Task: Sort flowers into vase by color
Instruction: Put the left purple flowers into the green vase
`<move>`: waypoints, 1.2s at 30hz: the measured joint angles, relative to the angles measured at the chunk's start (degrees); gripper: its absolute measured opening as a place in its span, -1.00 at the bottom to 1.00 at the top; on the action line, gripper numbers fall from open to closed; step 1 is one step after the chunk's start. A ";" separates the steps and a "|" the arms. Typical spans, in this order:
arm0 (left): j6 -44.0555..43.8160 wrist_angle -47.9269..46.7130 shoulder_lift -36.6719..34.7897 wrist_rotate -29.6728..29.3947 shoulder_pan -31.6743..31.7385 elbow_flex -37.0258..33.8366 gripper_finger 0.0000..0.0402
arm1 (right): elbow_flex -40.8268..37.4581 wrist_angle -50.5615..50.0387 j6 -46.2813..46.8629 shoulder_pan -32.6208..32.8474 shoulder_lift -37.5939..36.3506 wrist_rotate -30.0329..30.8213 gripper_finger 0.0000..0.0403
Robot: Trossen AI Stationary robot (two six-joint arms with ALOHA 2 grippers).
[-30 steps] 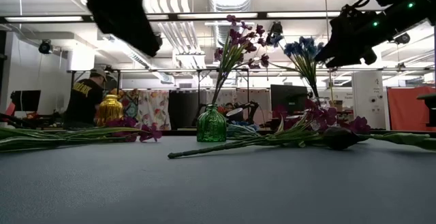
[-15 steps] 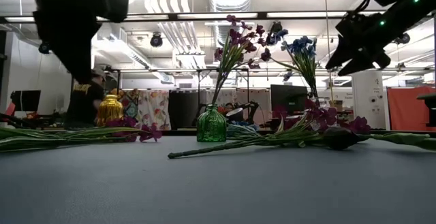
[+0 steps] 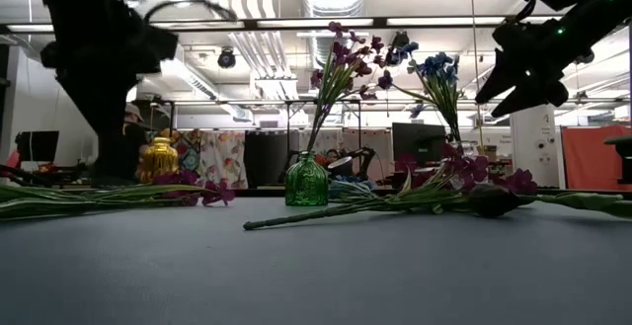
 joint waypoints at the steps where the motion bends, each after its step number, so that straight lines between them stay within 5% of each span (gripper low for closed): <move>1: -0.33 0.14 0.00 -0.01 0.75 -0.83 -0.32 | 0.09 0.02 0.23 0.50 0.00 0.00 0.41; 11: -0.42 4.41 0.00 0.94 7.13 -5.74 -0.31 | 1.34 0.50 1.37 5.10 0.01 -0.02 0.39; 23: -0.31 13.00 0.00 1.98 9.67 -14.01 0.01 | 1.77 0.53 1.39 6.52 0.07 0.15 0.38; 36: -0.11 20.35 -0.04 2.49 9.63 -17.43 -0.17 | 1.77 0.53 1.56 6.52 0.09 0.20 0.38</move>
